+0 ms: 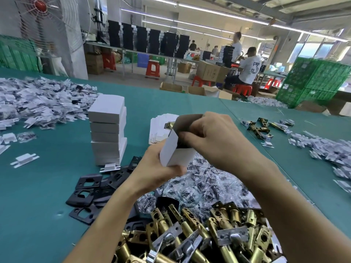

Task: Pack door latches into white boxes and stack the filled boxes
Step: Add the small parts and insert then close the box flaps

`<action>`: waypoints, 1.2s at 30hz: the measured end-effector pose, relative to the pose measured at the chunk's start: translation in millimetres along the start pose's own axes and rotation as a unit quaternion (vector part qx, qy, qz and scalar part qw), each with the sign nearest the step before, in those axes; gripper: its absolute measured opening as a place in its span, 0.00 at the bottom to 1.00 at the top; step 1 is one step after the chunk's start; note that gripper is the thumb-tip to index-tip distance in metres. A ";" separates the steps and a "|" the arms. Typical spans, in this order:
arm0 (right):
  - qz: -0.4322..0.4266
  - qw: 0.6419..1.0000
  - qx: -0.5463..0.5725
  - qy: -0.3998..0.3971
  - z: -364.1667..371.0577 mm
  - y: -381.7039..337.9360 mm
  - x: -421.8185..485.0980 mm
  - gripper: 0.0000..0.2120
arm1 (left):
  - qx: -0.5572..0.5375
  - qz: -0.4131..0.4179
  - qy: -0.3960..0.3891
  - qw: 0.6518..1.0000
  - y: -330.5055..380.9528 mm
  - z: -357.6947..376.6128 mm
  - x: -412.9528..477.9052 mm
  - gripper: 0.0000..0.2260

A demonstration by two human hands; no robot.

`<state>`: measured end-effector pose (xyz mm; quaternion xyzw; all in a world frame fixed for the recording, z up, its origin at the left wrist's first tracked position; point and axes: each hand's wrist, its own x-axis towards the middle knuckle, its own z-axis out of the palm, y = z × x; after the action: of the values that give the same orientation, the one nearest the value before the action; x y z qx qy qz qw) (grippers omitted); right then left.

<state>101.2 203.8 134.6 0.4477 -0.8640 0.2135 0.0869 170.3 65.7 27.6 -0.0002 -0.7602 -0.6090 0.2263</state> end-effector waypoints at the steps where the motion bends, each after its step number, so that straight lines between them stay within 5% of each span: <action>1: -0.020 1.000 -0.018 -0.010 -0.4 1.0 -1.3 0.17 | -0.001 -0.002 0.002 1.000 0.2 0.2 0.1 0.15; 6: -0.128 0.991 0.034 -0.023 -5.4 6.9 -7.2 0.10 | -0.044 -0.022 0.008 0.999 4.4 -0.7 -2.0 0.16; 12: -0.147 0.984 -0.016 -0.102 -8.1 15.7 -8.1 0.17 | -0.051 -0.006 -0.015 0.999 7.1 -2.1 -3.0 0.18; 16: -0.175 0.975 0.052 -0.131 -12.4 18.9 -10.9 0.11 | -0.068 -0.010 -0.026 0.997 5.7 -3.6 -4.2 0.16; 23: -0.149 0.949 0.220 0.168 1.4 37.0 -24.4 0.16 | -0.145 -0.042 -0.036 0.988 9.5 -3.7 -6.8 0.20; 26: -0.095 0.934 0.322 0.122 10.4 41.5 -29.0 0.24 | -0.193 -0.060 -0.044 0.978 11.5 -2.5 -8.6 0.20; 32: -0.044 0.865 0.499 0.013 35.5 45.6 -34.4 0.12 | -0.193 -0.078 -0.091 0.974 8.7 1.7 -9.4 0.17; 36: -0.028 0.873 0.487 0.014 43.6 59.6 -32.2 0.09 | -0.152 -0.070 -0.086 0.982 2.9 6.3 -5.7 0.16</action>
<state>73.5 238.4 67.3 0.4541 -0.6364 0.6110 -0.1239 174.0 73.8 27.3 -0.0337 -0.6735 -0.7295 0.1141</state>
